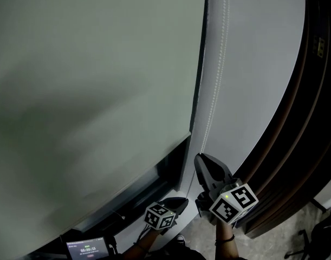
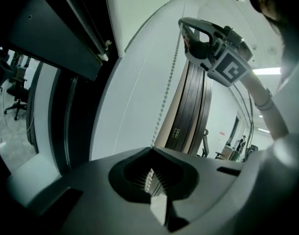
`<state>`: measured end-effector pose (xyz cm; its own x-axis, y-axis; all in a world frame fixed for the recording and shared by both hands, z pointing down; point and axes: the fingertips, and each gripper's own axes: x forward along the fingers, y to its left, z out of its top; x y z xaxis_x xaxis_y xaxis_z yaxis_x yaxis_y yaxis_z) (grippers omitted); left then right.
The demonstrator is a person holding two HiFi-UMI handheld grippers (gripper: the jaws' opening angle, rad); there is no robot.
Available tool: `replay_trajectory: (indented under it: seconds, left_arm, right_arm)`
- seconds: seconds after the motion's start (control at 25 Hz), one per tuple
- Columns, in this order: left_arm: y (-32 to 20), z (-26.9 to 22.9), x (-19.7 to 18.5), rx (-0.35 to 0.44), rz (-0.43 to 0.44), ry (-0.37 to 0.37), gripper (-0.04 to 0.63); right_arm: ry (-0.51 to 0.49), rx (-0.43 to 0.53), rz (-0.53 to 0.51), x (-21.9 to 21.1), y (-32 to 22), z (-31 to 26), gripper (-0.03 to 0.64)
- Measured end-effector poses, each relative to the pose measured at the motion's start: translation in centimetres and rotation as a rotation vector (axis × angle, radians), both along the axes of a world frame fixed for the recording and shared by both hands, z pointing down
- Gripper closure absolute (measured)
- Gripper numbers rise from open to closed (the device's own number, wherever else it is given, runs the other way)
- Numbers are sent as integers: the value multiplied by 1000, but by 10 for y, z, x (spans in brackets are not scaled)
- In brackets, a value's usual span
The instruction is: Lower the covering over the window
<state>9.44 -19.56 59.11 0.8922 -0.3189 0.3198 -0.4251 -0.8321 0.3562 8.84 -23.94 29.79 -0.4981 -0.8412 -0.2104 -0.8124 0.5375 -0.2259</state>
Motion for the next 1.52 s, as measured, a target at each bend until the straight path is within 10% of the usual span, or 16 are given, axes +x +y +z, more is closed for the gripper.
replay_trajectory:
  seconds: [0.16, 0.6, 1.12, 1.52]
  left_arm:
    - [11, -17, -3, 123, 2, 19, 588]
    - [-25, -199, -37, 358, -170, 406, 584]
    - [-27, -261, -29, 523, -50, 440, 509]
    - [-21, -258, -17, 486, 9, 431, 588]
  right_arm:
    - [-61, 5, -2, 10, -1, 1, 600]
    - [-25, -57, 14, 18, -4, 39, 601]
    - [83, -589, -49, -41, 34, 300, 603]
    - [80, -613, -43, -37, 43, 309, 604]
